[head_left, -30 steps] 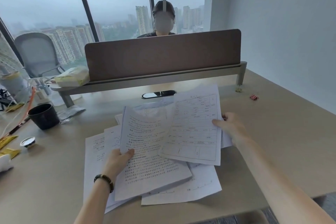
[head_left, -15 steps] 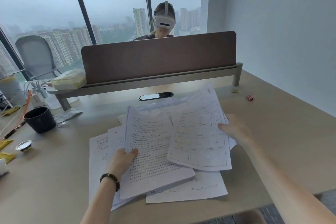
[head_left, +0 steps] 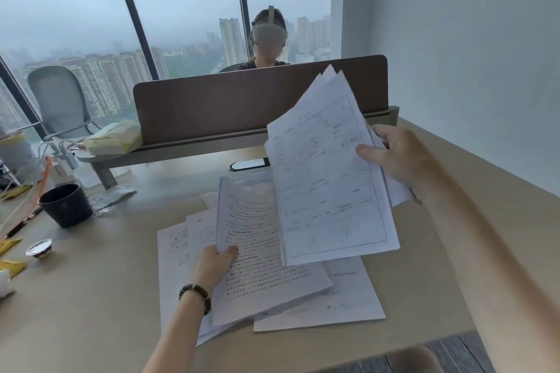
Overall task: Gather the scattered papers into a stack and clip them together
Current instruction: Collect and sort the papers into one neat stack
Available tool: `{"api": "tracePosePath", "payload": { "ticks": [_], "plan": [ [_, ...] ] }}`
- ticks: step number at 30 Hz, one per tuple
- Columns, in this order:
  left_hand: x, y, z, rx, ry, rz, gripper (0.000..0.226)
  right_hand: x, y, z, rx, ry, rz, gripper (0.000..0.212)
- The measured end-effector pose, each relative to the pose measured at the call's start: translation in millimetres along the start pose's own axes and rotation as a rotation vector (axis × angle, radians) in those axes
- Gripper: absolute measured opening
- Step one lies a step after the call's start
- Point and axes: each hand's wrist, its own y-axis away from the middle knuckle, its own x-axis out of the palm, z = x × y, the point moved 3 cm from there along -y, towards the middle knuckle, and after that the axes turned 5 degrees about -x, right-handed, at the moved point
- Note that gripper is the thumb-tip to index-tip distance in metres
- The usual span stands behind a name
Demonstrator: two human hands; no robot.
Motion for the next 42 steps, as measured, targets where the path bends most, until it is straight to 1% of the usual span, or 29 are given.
{"api": "tracePosePath", "payload": {
  "ticks": [3, 5, 7, 10, 12, 14, 15, 17, 19, 20, 21, 24, 26, 28, 31, 34, 37, 40, 42],
  "plan": [
    [0, 5, -4, 0.019, 0.000, 0.004, 0.016, 0, 5, 2, 0.027, -0.210, 0.042, 0.020],
    [-2, 8, -7, 0.031, 0.038, -0.001, 0.018, 3, 8, -6, 0.058, -0.300, 0.036, 0.018],
    [-5, 14, -11, 0.030, 0.127, 0.024, 0.018, 10, 10, -23, 0.094, -0.296, -0.001, 0.018],
    [-7, 20, -18, 0.041, 0.322, 0.077, 0.027, 25, 17, -56, 0.200, -0.294, -0.040, 0.016],
    [-4, 27, -24, 0.064, 0.423, 0.115, 0.023, 38, 21, -78, 0.277, -0.314, -0.033, 0.012],
    [1, 33, -30, 0.072, 0.478, 0.170, 0.024, 49, 27, -89, 0.315, -0.293, -0.016, 0.011],
    [4, 37, -34, 0.081, 0.492, 0.201, 0.025, 54, 30, -94, 0.321, -0.263, -0.017, 0.013],
    [8, 41, -38, 0.108, 0.522, 0.254, 0.026, 63, 34, -101, 0.319, -0.191, -0.013, 0.026],
    [12, 43, -40, 0.124, 0.522, 0.286, 0.027, 71, 38, -106, 0.328, -0.144, 0.033, 0.043],
    [14, 44, -40, 0.123, 0.521, 0.288, 0.027, 75, 39, -109, 0.345, -0.133, 0.070, 0.049],
    [16, 44, -39, 0.118, 0.524, 0.285, 0.027, 78, 40, -114, 0.371, -0.137, 0.108, 0.047],
    [21, 44, -35, 0.076, 0.545, 0.269, 0.021, 85, 46, -114, 0.425, -0.236, 0.220, 0.022],
    [22, 43, -34, 0.077, 0.525, 0.236, 0.019, 87, 48, -113, 0.416, -0.279, 0.248, 0.024],
    [21, 41, -33, 0.094, 0.473, 0.204, 0.019, 87, 49, -114, 0.421, -0.308, 0.227, 0.023],
    [22, 41, -35, 0.147, 0.404, 0.204, 0.021, 89, 49, -112, 0.408, -0.351, 0.213, 0.020],
    [22, 43, -39, 0.213, 0.385, 0.207, 0.019, 92, 50, -101, 0.332, -0.410, 0.164, 0.020],
    [22, 44, -42, 0.280, 0.384, 0.168, 0.017, 95, 54, -92, 0.292, -0.464, 0.080, 0.021],
    [19, 45, -48, 0.368, 0.368, 0.102, 0.014, 99, 55, -87, 0.217, -0.512, 0.083, 0.022],
    [16, 47, -52, 0.424, 0.366, 0.073, 0.012, 98, 53, -84, 0.156, -0.489, 0.064, 0.024]
  ]
}}
